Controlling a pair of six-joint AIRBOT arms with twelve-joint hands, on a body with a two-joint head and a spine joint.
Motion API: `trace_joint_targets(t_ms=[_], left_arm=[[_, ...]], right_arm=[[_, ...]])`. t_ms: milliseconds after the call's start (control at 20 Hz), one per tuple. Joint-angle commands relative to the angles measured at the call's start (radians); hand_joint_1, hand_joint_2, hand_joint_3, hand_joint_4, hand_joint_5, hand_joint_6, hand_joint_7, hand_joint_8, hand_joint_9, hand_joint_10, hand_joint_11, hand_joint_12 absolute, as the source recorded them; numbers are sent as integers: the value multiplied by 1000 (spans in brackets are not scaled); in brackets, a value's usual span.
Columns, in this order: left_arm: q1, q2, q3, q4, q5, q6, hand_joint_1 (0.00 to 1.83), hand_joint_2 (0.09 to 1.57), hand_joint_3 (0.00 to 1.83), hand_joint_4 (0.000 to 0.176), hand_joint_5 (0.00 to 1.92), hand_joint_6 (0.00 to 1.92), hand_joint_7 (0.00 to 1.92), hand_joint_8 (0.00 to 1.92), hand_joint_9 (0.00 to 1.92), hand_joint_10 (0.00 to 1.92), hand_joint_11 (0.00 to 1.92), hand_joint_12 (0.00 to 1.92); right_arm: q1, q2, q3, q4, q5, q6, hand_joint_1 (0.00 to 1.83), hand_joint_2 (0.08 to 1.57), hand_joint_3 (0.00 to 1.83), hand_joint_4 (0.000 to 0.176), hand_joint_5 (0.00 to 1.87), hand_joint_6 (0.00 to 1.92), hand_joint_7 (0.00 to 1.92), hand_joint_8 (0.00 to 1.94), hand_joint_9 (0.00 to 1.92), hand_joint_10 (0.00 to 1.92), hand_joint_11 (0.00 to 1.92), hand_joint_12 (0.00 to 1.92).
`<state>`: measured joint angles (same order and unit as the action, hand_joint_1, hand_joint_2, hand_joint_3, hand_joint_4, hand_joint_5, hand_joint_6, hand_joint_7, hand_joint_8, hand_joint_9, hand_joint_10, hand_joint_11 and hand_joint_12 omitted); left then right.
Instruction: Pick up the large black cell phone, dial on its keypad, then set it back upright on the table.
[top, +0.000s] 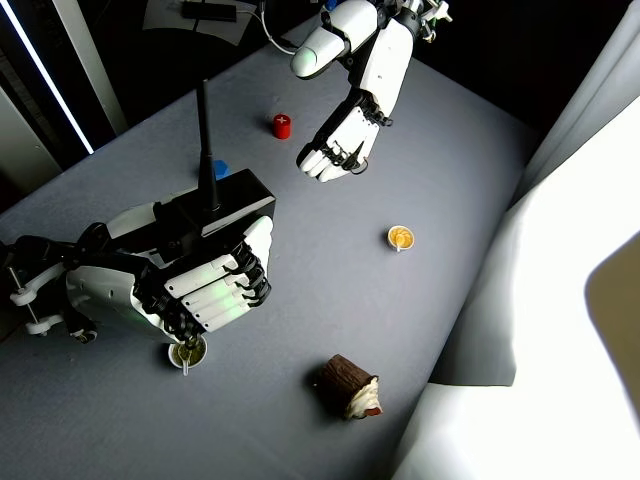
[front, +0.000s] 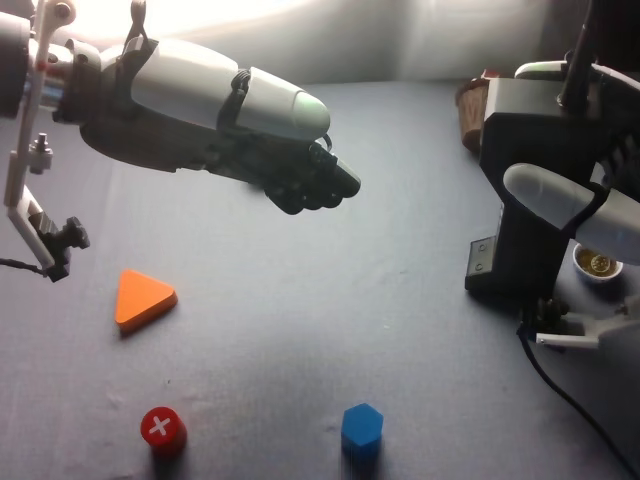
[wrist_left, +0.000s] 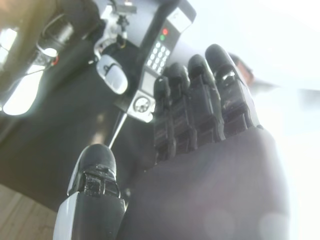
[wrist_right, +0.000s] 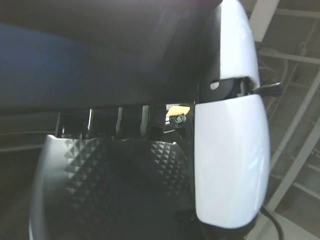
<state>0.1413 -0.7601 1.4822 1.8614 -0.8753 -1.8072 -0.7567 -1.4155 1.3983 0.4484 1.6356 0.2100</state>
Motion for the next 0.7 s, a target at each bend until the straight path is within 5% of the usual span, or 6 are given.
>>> trace_joint_targets(t_ms=[0,50,150,200,400,650], left_arm=[[-15,11,-6,-73,-6,-8,0,1232,0,16,395,0,395,6,298,5,0,706],[-12,15,-17,-67,-7,-9,0,1234,1,15,400,2,399,5,303,5,0,732],[-15,21,-37,-64,-7,-16,22,1232,0,10,421,6,409,5,318,7,0,788],[-14,22,-44,-57,-8,-18,19,1235,1,12,397,0,383,1,301,0,0,730],[-24,19,-46,-43,-11,-36,36,1231,0,10,409,4,411,5,325,6,0,769],[-109,14,-68,72,-36,-99,0,1233,0,19,387,1,385,1,306,2,0,742]], right_arm=[[-3,7,4,-18,129,21,1368,1149,0,0,964,816,818,1206,862,1389,911,1144],[-3,7,4,-18,129,21,1461,1132,0,0,976,723,823,1147,829,1314,903,1460],[-3,7,4,-18,129,21,1479,1127,0,0,973,718,819,1135,830,1292,914,1506],[-3,7,4,-18,129,21,1371,1155,1,0,937,841,800,1248,860,1388,904,1203],[-3,7,4,-18,129,21,1366,1157,0,0,959,801,785,1292,850,1387,925,1176],[-3,7,5,-18,129,21,1365,1157,0,0,979,775,776,1273,848,1407,920,1180]])
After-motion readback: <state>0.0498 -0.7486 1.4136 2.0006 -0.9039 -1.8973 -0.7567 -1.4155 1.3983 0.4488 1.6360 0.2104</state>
